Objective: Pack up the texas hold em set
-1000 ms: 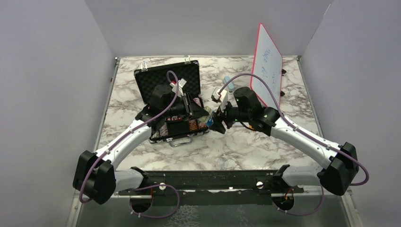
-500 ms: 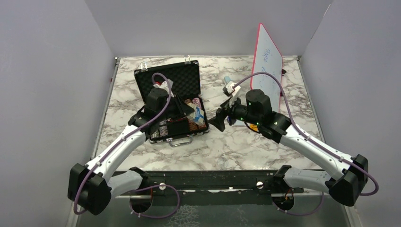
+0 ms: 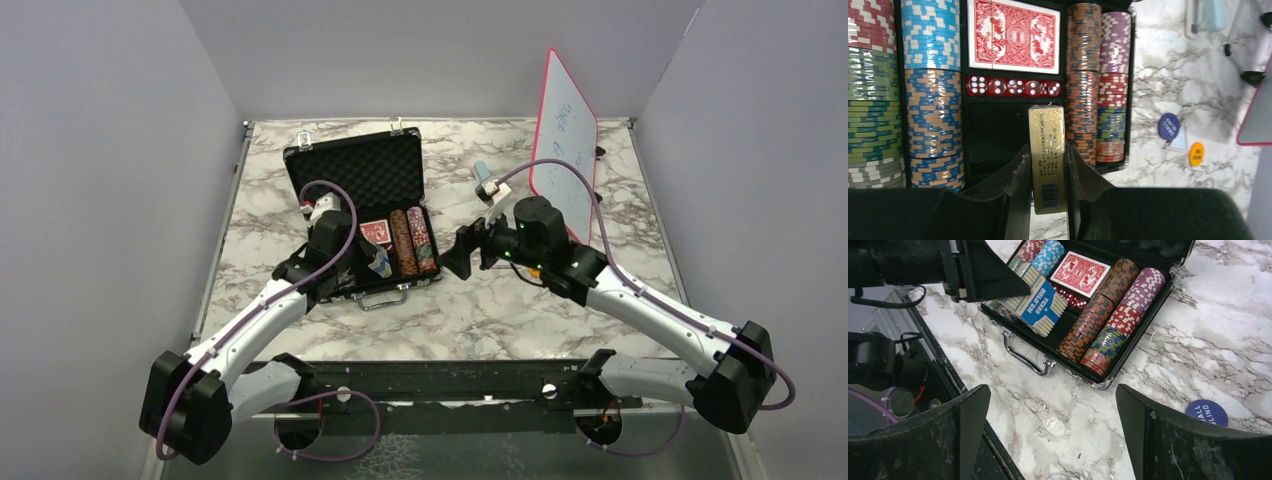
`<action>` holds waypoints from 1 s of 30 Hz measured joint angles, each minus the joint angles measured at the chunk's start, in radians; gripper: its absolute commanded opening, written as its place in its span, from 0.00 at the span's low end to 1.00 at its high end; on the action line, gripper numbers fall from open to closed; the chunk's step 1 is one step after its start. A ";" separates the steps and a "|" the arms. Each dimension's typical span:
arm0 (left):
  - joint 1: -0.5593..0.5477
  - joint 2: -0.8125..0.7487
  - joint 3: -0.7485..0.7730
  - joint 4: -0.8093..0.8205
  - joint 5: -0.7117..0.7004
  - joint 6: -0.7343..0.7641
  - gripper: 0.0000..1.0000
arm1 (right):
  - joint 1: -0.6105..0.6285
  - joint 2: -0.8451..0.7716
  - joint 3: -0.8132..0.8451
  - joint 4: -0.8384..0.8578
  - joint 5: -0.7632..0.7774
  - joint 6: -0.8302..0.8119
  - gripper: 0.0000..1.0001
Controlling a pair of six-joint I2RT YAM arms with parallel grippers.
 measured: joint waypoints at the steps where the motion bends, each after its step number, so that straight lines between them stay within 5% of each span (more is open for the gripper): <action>1: 0.000 0.011 -0.002 0.002 -0.002 0.002 0.00 | 0.000 0.002 0.000 0.000 0.000 0.007 0.97; 18: 0.006 0.070 -0.098 0.149 0.020 0.021 0.00 | 0.000 0.008 0.000 0.000 0.016 0.033 0.97; 23: 0.018 0.071 -0.132 0.227 0.063 0.013 0.30 | 0.000 0.008 0.000 -0.001 0.032 0.032 0.97; 30: 0.021 0.093 -0.135 0.236 0.085 0.026 0.58 | 0.000 0.008 0.000 -0.001 0.042 0.032 0.97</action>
